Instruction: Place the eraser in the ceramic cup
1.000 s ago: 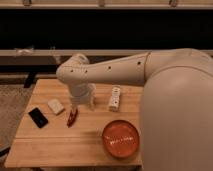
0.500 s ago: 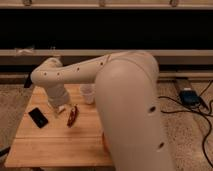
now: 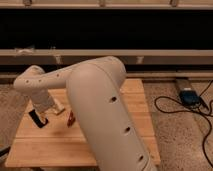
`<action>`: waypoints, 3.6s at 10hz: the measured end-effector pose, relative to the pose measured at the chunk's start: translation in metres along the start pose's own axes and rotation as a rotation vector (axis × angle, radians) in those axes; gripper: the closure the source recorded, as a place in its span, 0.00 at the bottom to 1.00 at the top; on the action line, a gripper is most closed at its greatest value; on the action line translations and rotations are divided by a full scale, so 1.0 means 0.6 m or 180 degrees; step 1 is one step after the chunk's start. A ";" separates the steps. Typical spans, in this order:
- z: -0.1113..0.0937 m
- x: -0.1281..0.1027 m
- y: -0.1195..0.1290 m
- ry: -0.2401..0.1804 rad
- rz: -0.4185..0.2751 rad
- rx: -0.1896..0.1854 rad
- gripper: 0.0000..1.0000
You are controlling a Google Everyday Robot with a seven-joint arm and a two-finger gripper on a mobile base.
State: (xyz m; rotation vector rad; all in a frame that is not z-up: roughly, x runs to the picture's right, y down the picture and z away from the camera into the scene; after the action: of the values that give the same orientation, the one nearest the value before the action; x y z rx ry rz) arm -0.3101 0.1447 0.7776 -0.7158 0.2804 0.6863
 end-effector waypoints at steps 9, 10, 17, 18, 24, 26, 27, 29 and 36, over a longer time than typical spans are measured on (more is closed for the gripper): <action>0.071 -0.145 0.082 -0.0258 -0.0085 0.0032 0.35; 0.080 -0.160 0.086 -0.0256 -0.0084 0.0053 0.35; 0.091 -0.189 0.059 -0.0305 0.0041 0.0145 0.35; 0.096 -0.192 0.057 -0.0300 0.0049 0.0147 0.35; 0.116 -0.204 0.052 -0.0234 0.0080 0.0140 0.35; 0.122 -0.207 0.056 -0.0204 0.0060 0.0150 0.35; 0.124 -0.206 0.057 -0.0186 0.0046 0.0159 0.40; 0.130 -0.202 0.058 -0.0137 0.0020 0.0185 0.60; -0.004 -0.138 0.045 -0.0175 -0.0385 -0.0100 1.00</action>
State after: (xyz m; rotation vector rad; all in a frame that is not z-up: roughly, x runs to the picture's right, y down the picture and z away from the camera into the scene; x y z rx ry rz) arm -0.3901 0.1180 0.8003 -0.7366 0.1747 0.5953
